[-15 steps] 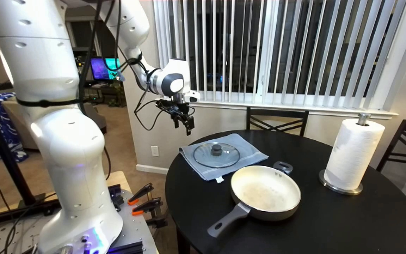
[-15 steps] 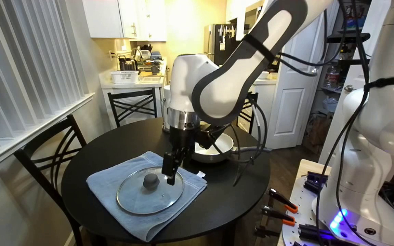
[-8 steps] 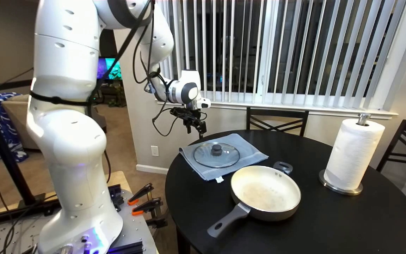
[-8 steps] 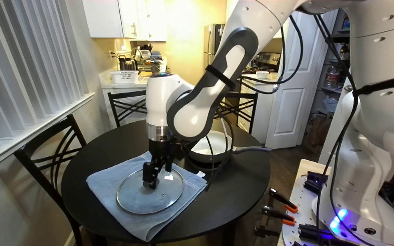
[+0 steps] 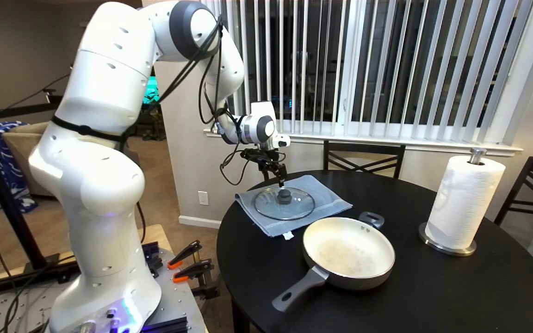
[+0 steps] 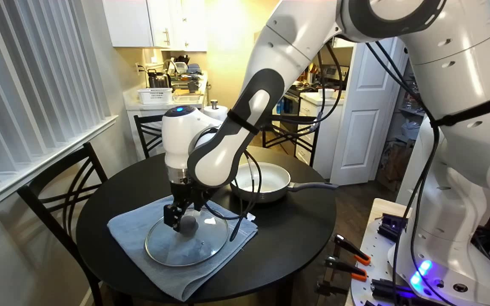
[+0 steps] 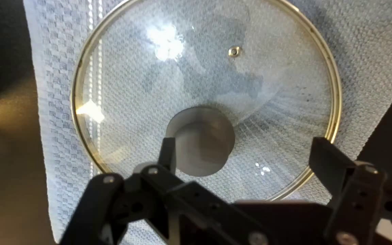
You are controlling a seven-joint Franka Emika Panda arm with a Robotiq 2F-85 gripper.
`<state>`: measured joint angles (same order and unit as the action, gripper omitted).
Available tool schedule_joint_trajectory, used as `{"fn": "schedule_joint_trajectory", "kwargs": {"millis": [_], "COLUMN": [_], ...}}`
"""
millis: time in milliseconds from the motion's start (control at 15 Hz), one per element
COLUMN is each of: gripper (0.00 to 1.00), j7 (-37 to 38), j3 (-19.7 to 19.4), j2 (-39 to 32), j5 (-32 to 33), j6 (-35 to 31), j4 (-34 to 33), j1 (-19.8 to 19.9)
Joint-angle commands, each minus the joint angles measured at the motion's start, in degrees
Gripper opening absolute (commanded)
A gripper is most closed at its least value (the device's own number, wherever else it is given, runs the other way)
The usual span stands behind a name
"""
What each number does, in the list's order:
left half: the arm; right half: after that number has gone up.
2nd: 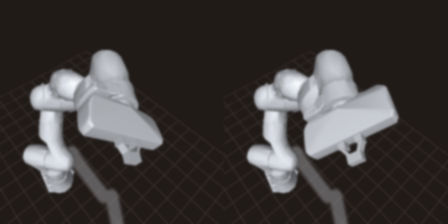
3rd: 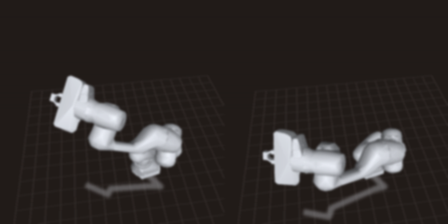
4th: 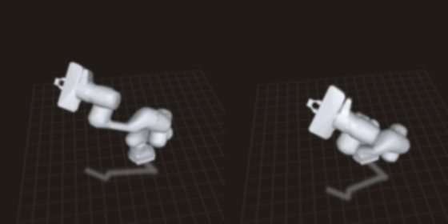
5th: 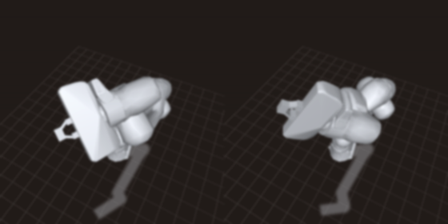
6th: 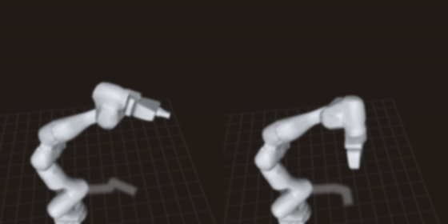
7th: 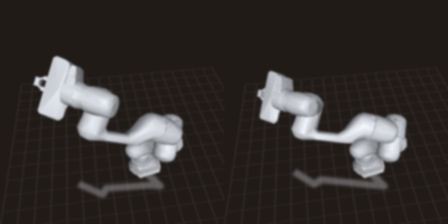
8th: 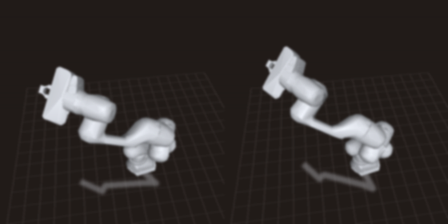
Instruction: Put the glass lid on the pan.
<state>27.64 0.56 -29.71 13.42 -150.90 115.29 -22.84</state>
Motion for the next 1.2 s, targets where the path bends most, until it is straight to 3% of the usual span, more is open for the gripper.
{"fn": "schedule_joint_trajectory", "kwargs": {"millis": [0,1133], "gripper": [1.00,1.00], "j7": [1.15,0.53], "j3": [-0.80,-1.11], "j2": [-3.82,-8.46], "j5": [-1.01,-9.05], "j6": [2.47,7.93], "j4": [-3.58,-10.91], "j1": [-1.19,2.20]}}
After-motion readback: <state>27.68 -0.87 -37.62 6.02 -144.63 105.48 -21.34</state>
